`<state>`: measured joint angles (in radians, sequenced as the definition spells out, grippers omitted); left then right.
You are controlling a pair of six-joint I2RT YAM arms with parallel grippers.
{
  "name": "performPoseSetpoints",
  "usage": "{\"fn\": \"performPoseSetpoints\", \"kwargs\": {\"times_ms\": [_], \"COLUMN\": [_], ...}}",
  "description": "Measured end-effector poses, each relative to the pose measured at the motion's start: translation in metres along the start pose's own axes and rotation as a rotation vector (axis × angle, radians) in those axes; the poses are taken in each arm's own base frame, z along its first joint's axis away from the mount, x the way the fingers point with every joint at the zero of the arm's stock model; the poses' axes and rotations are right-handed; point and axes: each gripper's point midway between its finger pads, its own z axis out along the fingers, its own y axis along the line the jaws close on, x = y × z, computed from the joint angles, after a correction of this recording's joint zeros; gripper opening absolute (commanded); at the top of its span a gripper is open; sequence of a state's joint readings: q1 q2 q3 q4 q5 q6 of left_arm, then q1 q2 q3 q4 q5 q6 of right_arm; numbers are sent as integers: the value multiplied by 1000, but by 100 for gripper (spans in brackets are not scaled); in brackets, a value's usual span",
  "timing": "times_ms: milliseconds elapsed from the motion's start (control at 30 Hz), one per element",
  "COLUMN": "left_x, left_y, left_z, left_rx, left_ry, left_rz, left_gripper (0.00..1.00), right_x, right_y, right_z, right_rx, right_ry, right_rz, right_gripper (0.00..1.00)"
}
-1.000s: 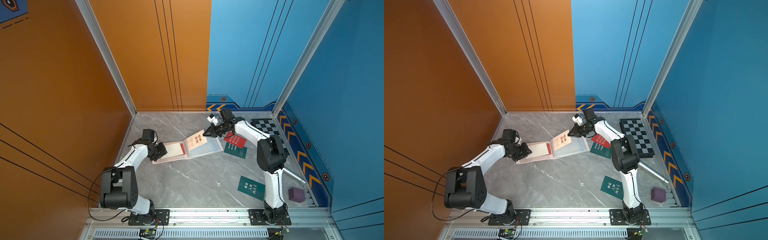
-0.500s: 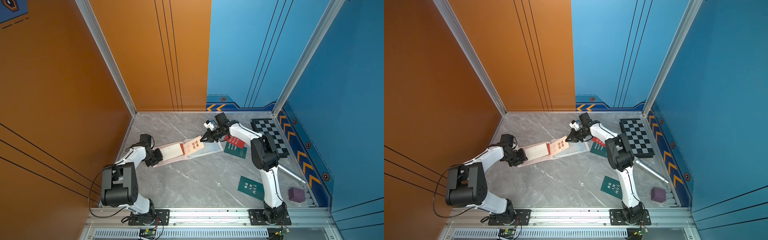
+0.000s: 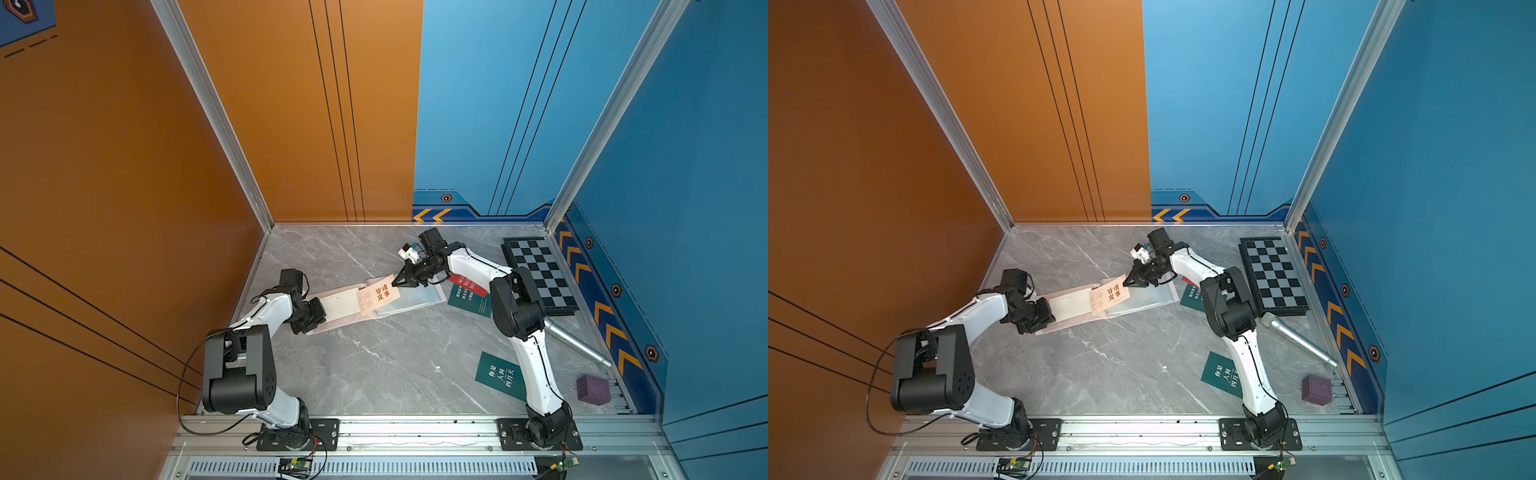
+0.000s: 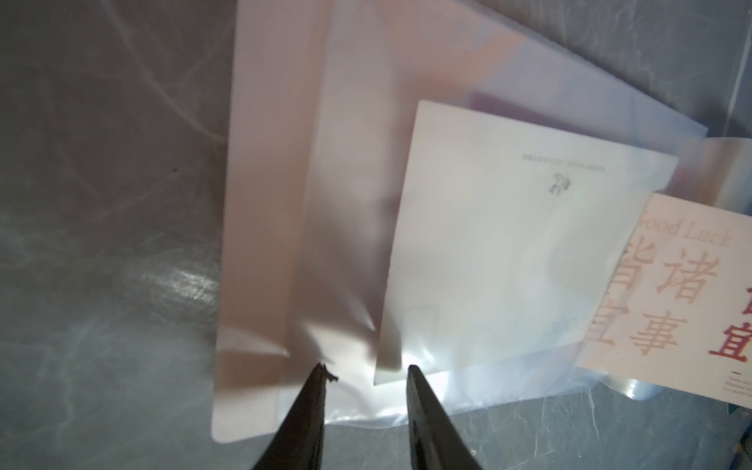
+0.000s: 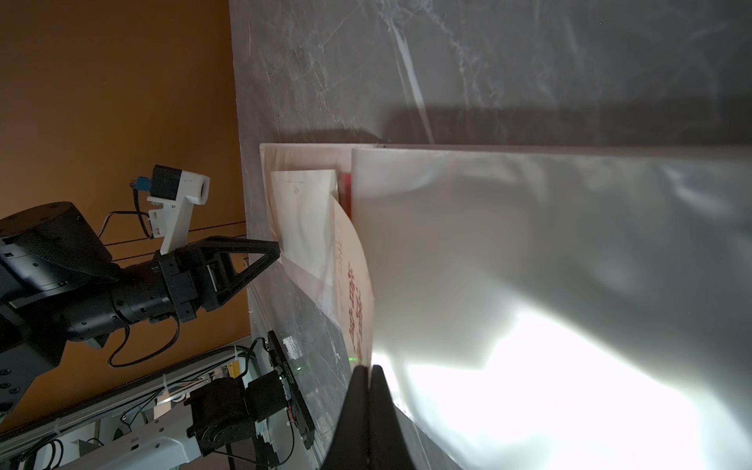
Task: Place the photos into the photo albums
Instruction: Insert the photo into the photo album.
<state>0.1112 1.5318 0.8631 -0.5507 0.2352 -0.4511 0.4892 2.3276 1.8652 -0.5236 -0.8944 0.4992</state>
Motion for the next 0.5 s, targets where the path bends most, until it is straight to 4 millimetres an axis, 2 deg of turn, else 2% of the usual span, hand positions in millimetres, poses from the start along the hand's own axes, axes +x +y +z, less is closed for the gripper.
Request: {"fn": "performPoseSetpoints", "kwargs": {"times_ms": [333,500], "left_x": [0,-1], "left_y": [0,-3], "left_z": [0,-3], "left_rx": [1,13], "left_ry": [0,-9], "left_rz": [2,6], "left_gripper": [35,35], "right_x": [-6,-3], "right_y": [8,14], "right_z": [9,30], "right_rx": [7,31], "right_ry": [-8,1], "right_rz": [-4,-12], "right_gripper": [0,2]}}
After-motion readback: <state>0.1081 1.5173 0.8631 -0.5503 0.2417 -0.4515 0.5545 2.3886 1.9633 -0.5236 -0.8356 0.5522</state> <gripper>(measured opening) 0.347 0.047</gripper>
